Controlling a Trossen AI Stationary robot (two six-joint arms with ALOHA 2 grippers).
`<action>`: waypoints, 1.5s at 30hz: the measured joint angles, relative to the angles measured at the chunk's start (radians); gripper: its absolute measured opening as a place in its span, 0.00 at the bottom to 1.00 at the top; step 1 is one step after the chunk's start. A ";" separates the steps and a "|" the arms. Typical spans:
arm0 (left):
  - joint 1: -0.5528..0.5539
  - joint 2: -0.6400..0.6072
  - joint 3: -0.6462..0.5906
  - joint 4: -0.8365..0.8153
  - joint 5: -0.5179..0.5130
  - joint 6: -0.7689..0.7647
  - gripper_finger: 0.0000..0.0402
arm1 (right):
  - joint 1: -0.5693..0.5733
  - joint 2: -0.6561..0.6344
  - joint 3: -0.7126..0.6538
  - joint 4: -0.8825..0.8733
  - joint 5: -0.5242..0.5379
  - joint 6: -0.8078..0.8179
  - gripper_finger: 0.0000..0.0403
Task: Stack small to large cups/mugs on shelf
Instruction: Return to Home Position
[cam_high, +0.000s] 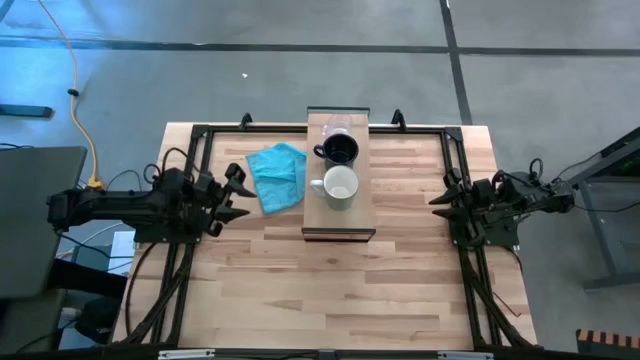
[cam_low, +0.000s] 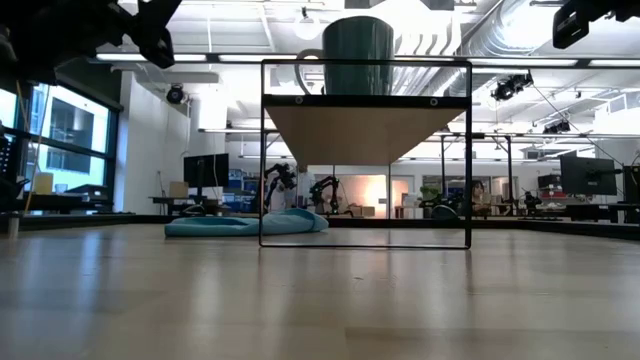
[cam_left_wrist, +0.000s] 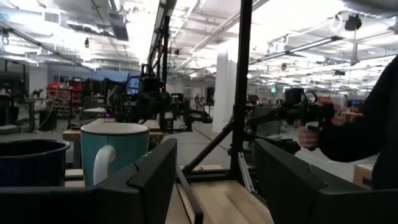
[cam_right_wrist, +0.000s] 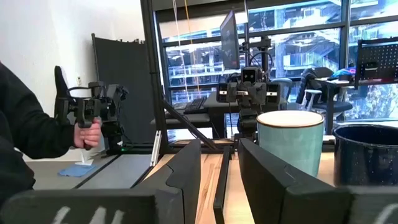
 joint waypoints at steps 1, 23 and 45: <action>0.000 0.000 -0.014 0.020 0.000 -0.001 0.50 | 0.000 0.000 0.000 0.000 0.000 0.000 0.25; -0.276 -0.009 -0.101 0.125 -0.220 0.069 0.50 | 0.000 -0.001 0.000 0.013 -0.029 -0.040 0.25; -0.327 -0.492 -0.101 -0.253 -0.278 0.190 0.50 | 0.000 -0.002 0.000 0.112 -0.052 -0.166 0.25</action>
